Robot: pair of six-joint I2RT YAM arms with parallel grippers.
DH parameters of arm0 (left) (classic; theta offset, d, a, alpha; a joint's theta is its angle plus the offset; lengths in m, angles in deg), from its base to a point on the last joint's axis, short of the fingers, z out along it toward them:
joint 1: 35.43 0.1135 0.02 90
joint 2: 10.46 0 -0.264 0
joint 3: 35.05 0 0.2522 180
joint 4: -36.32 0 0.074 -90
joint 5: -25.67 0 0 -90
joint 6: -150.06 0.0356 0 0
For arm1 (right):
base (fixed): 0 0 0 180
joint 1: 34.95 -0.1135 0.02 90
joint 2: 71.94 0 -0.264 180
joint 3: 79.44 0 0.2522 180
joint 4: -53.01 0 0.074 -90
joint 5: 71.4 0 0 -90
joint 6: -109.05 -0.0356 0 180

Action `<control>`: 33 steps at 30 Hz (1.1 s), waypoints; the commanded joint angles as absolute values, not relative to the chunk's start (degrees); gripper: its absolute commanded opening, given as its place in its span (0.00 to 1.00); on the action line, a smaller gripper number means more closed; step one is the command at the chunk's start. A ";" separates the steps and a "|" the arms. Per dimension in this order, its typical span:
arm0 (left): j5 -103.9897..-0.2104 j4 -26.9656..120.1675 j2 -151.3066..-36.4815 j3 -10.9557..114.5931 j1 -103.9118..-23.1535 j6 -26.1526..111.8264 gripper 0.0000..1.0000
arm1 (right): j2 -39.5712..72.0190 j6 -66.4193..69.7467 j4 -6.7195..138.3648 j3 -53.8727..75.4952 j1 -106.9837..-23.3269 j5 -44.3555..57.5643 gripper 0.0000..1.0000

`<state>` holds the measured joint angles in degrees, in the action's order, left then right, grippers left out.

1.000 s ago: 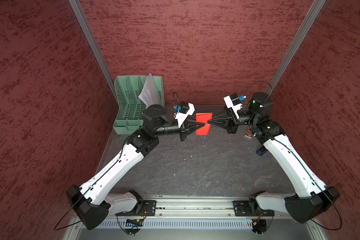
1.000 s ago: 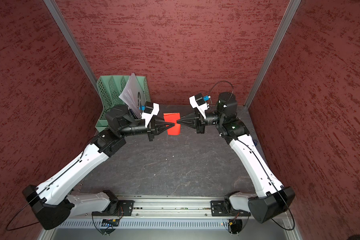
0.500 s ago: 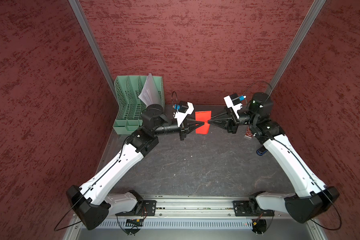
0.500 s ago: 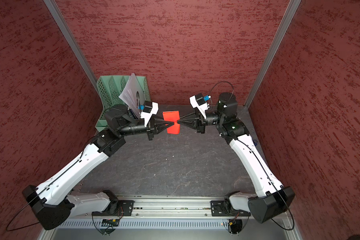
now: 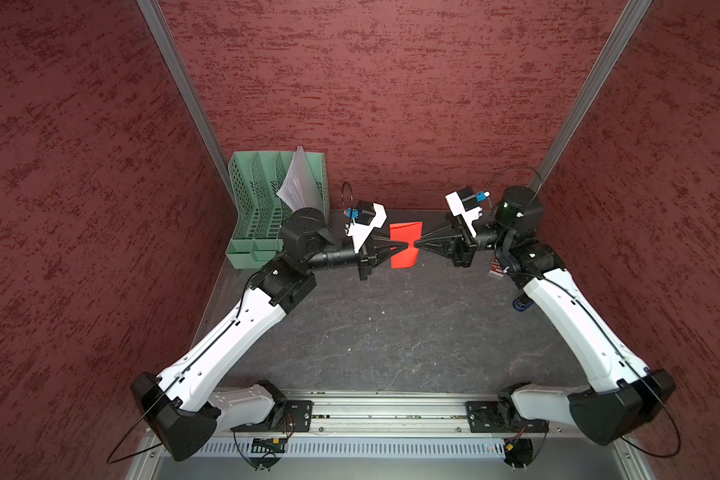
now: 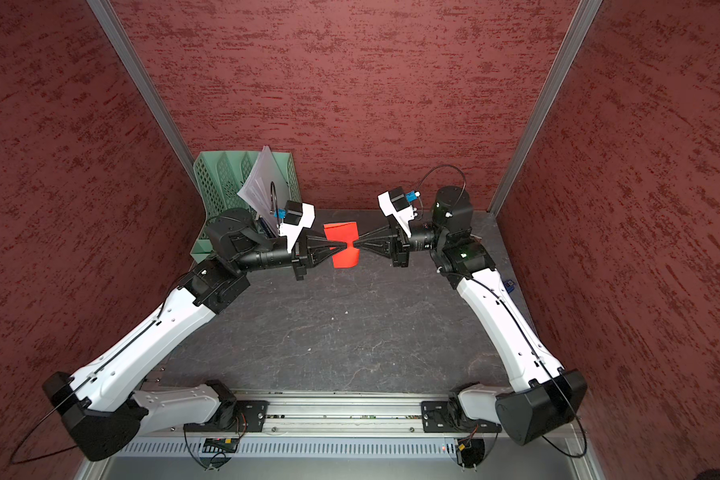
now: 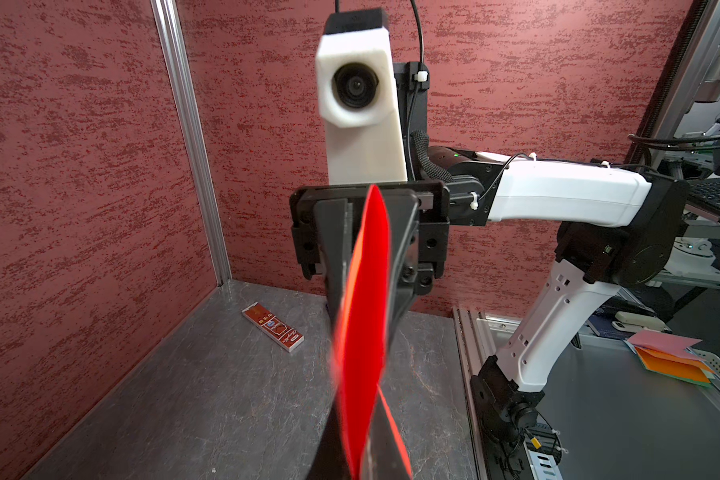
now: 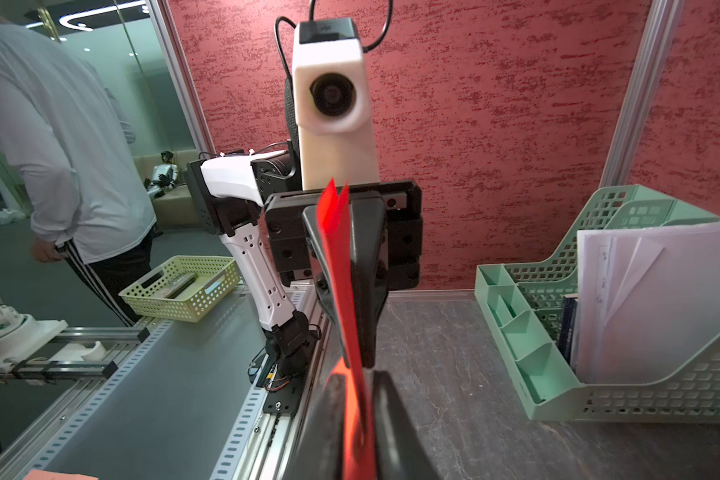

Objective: Fold the square paper along the opposite sides
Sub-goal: Smooth out the paper.

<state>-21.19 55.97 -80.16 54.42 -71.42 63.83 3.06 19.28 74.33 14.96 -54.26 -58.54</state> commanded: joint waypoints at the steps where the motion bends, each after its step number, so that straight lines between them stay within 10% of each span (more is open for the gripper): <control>1: -21.48 53.61 -78.60 56.48 -71.21 64.55 0.00 | 3.28 18.46 72.45 14.03 -54.64 -59.23 0.47; 3: -21.53 53.60 -78.62 56.77 -71.18 64.61 0.00 | 3.37 18.19 72.09 13.71 -54.67 -59.44 0.38; 6: -21.55 53.46 -78.62 57.15 -71.19 64.70 0.00 | 3.45 18.08 71.78 13.25 -54.95 -59.41 0.00; 8: -21.53 53.30 -78.59 57.42 -71.16 64.64 0.00 | 3.55 18.10 71.70 12.95 -55.09 -59.44 0.00; 11: -21.53 52.91 -78.51 57.54 -71.16 64.71 0.00 | 3.68 17.86 71.19 12.72 -55.25 -59.40 0.34; 12: -21.53 52.91 -78.58 57.55 -71.17 64.70 0.00 | 3.73 17.75 71.17 12.72 -55.28 -59.39 0.34; 14: -21.61 52.95 -78.59 57.56 -71.19 64.70 0.00 | 3.75 17.80 71.16 12.63 -55.33 -59.50 0.02; 19: -22.09 53.42 -78.49 57.82 -71.13 65.23 0.00 | 3.37 18.02 71.06 11.80 -55.54 -59.24 0.00; 22: -22.40 53.47 -78.36 57.90 -71.12 65.42 0.00 | 3.38 17.26 70.21 10.82 -55.68 -59.30 0.35; 25: -22.32 53.59 -78.32 58.30 -71.12 65.56 0.00 | 3.14 17.11 69.87 9.96 -55.70 -59.13 0.00; 30: -22.41 53.99 -78.32 58.55 -71.09 65.79 0.00 | 2.45 17.49 70.10 9.56 -55.78 -58.61 0.00; 33: -22.63 54.32 -78.15 58.56 -71.12 66.01 0.00 | 2.37 17.81 70.58 9.40 -55.78 -58.46 0.34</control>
